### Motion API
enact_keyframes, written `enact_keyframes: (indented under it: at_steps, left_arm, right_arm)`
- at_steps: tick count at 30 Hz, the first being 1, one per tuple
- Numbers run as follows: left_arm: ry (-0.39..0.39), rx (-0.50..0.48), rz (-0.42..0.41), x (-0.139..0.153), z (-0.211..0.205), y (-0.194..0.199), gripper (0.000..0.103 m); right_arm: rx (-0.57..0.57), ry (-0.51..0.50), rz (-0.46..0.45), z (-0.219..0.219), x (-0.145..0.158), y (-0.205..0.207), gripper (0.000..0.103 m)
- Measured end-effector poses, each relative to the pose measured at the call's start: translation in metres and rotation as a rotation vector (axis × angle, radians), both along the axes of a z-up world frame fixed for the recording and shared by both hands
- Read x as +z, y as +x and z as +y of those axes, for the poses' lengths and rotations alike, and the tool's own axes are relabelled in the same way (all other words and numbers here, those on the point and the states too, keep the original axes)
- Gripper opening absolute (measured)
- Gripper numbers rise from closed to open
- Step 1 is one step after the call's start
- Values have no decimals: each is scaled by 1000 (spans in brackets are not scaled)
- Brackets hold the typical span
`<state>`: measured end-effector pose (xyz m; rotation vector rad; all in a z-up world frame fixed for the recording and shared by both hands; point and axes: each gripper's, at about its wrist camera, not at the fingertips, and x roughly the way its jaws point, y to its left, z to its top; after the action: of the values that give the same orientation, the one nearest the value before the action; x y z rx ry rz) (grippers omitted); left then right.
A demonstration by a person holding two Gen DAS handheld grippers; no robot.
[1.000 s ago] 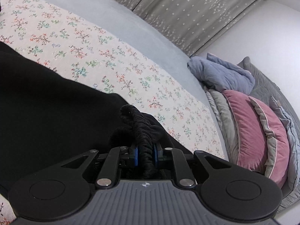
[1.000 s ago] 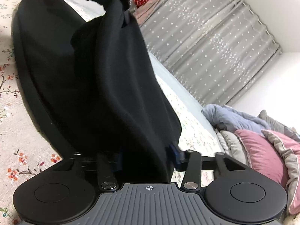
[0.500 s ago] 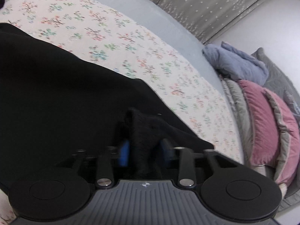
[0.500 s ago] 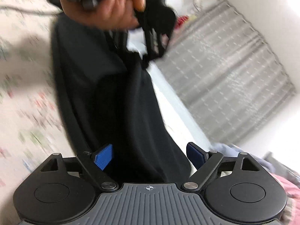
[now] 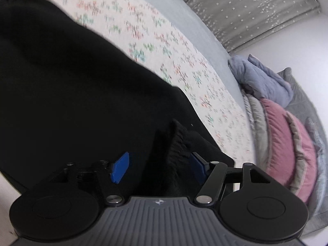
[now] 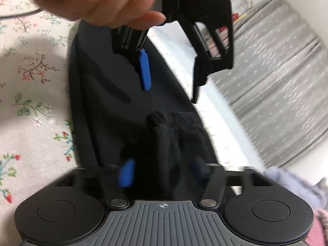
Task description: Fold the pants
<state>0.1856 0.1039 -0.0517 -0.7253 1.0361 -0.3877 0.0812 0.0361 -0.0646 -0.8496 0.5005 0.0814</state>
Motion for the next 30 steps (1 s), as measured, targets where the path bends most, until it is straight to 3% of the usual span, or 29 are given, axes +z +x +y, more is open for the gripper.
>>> enact_keyframes:
  at_steps: [1, 2, 6, 7, 12, 14, 17, 20, 22, 26, 27, 28, 30]
  left_arm:
    - [-36, 10, 13, -2, 2, -2, 83]
    - [-75, 28, 27, -5, 4, -2, 85]
    - [-216, 90, 84, -16, 10, -8, 90]
    - [-243, 98, 88, -18, 10, -10, 90]
    - [-307, 92, 80, -20, -4, -15, 90]
    - [-352, 102, 77, -22, -8, -17, 90]
    - [-410, 119, 67, -26, -11, -16, 94]
    - [-381, 127, 88, -29, -12, -9, 100]
    - [-371, 119, 112, -33, -15, -6, 102]
    - [-218, 16, 96, -26, -27, 0, 102]
    - [-187, 11, 68, -21, -30, 0, 89]
    - [-154, 6, 35, -15, -30, 0, 60]
    - [-73, -31, -2, -6, -31, 4, 37]
  right_arm:
    - [-18, 30, 5, -1, 3, 0, 13]
    - [-59, 113, -11, -8, 11, -1, 13]
    - [-210, 694, -19, -70, 45, -1, 11]
    - [-230, 777, -17, -81, 46, -1, 11]
    - [-266, 1088, -23, -113, 50, -12, 11]
    - [-281, 1154, -39, -120, 52, -16, 11]
    - [-264, 1053, -25, -109, 51, -16, 12]
    - [-211, 860, -24, -83, 41, -20, 12]
    - [-201, 805, -30, -75, 33, -20, 12]
    - [-172, 665, -58, -53, 25, -17, 12]
    - [-162, 628, -72, -48, 23, -15, 12]
    - [-156, 602, -84, -43, 23, -15, 12]
    - [-152, 568, -99, -36, 23, -15, 12]
